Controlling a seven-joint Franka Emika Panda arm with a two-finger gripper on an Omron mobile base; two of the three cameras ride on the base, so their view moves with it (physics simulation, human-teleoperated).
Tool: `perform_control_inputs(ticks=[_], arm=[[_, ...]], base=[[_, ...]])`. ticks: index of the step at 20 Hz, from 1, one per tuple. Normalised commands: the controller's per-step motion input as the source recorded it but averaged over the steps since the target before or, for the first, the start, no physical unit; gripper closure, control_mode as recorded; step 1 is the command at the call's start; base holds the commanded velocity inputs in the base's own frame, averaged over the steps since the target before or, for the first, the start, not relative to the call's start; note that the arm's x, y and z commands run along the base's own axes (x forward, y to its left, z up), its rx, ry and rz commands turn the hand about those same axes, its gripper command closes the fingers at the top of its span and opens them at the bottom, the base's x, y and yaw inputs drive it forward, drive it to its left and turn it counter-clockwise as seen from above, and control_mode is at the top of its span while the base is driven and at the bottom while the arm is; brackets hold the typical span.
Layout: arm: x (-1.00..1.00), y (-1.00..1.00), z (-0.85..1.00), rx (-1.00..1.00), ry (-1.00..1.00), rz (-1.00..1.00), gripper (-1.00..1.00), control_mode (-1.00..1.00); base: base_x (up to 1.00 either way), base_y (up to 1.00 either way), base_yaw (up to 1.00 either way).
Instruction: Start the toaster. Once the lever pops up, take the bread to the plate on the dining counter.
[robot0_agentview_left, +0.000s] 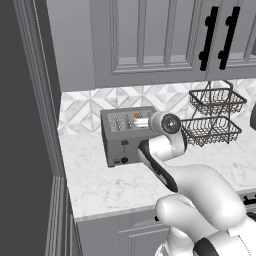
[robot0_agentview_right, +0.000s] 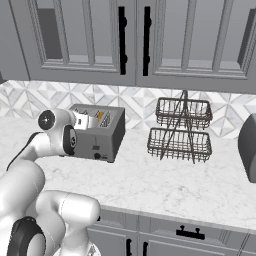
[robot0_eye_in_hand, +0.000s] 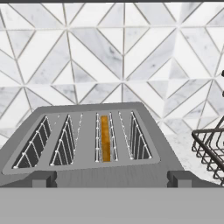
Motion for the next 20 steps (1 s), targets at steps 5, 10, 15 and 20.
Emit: perform_control_inputs(ticks=[5, 10, 15, 20], arm=[[0.00, 0.00, 0.00, 0.00, 0.00, 0.00, -1.00, -1.00], [0.00, 0.00, 0.00, 0.00, 0.00, 0.00, -1.00, -1.00], [0.00, 0.00, 0.00, 0.00, 0.00, 0.00, -1.00, -1.00], [0.00, 0.00, 0.00, 0.00, 0.00, 0.00, -1.00, -1.00]], base=[[0.00, 0.00, 0.00], [0.00, 0.00, 0.00], [0.00, 0.00, 0.00], [0.00, 0.00, 0.00]])
